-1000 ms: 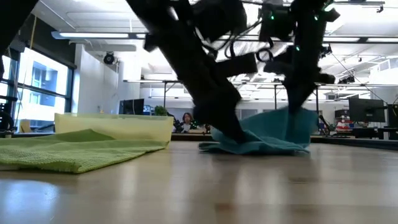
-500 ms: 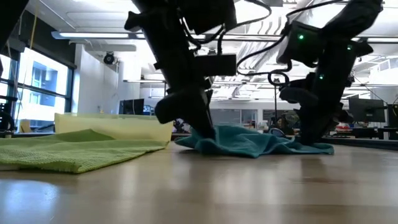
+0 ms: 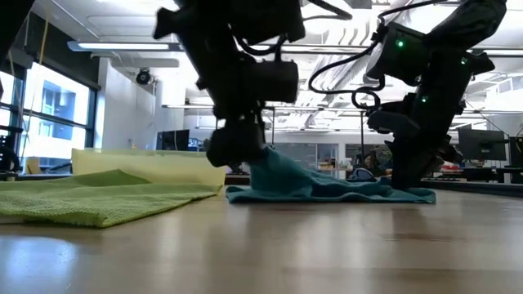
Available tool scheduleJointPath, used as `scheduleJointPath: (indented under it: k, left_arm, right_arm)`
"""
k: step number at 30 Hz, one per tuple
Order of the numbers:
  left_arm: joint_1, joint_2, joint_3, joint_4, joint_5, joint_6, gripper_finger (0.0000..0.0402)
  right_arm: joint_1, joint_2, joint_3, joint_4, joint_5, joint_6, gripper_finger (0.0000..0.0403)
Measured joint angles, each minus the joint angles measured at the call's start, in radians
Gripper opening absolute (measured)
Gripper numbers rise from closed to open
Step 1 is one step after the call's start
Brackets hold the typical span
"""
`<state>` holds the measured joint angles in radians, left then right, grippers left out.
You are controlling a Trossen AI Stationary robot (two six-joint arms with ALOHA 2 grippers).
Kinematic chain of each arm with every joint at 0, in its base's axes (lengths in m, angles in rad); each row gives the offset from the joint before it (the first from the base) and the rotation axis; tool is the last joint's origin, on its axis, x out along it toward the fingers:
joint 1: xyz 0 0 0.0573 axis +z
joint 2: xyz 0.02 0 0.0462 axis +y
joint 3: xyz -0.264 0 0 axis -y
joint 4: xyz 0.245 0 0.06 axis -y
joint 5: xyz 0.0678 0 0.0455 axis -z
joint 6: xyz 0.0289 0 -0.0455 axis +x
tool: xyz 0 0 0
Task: Roll microfiber towels into tight, uniform cylinder then place into a basket
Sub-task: Roll the blue microfiber towel
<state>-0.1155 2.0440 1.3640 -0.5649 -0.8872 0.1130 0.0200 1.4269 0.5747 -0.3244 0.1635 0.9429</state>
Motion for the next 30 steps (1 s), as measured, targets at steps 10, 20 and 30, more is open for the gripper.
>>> scheduleJointPath:
  k: [10,20,30]
  left_arm:
    - [-0.086,-0.002,0.001,-0.085,0.277,-0.039,0.0138]
    - [-0.146,0.039,0.002,0.189,0.386,0.174,0.0137]
    - [-0.115,0.112,0.005,0.237,0.294,0.230,0.0135]
  right_arm:
    - [0.000,0.000,0.000,0.000,0.023,0.000,0.0000]
    - [0.000,0.001,0.000,0.001,0.026,0.000,0.0000]
    - [0.000,0.001,0.000,0.015,0.028,-0.001,0.0000]
